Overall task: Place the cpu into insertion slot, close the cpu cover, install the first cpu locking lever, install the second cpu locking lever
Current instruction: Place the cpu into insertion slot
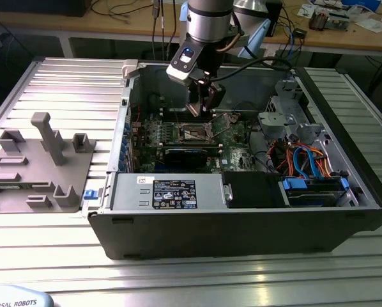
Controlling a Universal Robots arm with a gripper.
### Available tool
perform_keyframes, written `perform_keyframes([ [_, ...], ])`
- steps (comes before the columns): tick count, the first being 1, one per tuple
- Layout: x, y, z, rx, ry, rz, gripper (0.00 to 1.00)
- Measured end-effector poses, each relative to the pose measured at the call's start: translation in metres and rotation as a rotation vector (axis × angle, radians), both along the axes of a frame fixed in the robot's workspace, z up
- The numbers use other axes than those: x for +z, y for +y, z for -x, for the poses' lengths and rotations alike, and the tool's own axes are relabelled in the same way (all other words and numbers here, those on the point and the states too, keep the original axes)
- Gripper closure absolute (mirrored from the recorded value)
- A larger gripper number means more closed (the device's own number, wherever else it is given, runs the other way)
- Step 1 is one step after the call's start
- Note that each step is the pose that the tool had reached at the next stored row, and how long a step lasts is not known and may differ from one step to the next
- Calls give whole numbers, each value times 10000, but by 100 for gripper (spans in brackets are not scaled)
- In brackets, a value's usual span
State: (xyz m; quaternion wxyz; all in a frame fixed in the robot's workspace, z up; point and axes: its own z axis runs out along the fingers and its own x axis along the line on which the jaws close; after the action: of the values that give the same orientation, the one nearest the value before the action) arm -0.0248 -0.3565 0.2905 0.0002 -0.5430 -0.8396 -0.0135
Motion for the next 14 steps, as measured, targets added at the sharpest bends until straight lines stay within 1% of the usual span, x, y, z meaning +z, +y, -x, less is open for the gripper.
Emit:
perform_keyframes([
  [14, -3, 0, 0, -72, 0, -1, 46],
])
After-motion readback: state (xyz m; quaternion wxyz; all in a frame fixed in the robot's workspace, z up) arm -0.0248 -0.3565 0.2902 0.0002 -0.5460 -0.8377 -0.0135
